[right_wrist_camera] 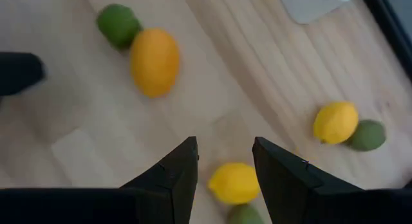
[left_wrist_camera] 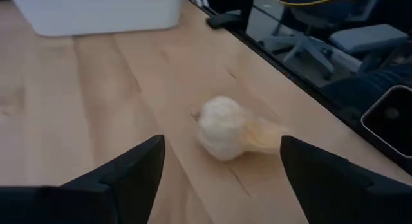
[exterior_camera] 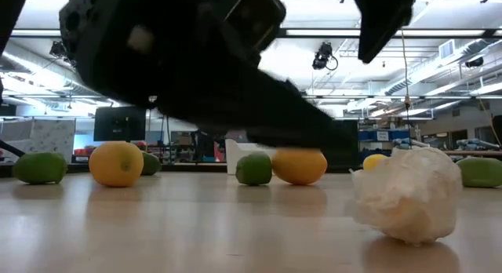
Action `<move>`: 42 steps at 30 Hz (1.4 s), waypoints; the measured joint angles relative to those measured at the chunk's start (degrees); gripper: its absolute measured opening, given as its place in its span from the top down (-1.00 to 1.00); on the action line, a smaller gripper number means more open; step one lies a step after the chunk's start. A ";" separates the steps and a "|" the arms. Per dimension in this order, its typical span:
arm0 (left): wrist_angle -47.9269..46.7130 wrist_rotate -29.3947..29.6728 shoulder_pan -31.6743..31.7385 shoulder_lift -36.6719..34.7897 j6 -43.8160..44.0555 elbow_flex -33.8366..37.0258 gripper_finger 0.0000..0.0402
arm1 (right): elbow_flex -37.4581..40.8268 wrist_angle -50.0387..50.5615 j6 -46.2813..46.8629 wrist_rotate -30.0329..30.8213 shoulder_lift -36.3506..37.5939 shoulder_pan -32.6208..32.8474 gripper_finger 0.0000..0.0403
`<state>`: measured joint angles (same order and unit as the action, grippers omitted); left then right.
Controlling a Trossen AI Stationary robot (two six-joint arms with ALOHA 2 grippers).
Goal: Sort produce into baskets
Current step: Put the garlic into the top white bin
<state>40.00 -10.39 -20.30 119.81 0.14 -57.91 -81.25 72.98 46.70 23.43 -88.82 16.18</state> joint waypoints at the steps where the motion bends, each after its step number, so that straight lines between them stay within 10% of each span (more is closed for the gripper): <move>1: 0.41 -0.15 -0.02 0.82 -0.02 -0.71 -0.58 | 0.00 -0.07 1.76 0.06 0.00 1.15 0.19; 19: 1.37 -3.81 -0.94 10.21 -2.69 -8.52 -0.57 | 0.02 -0.36 24.35 0.46 -0.04 15.54 0.19; 42: 7.93 -1.51 -0.44 10.54 -7.15 -9.13 -0.49 | 0.04 -0.08 25.74 0.89 -0.04 17.34 0.19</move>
<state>47.93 -11.90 -20.73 130.34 -7.01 -67.04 -81.21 72.90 72.44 24.32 -88.86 33.52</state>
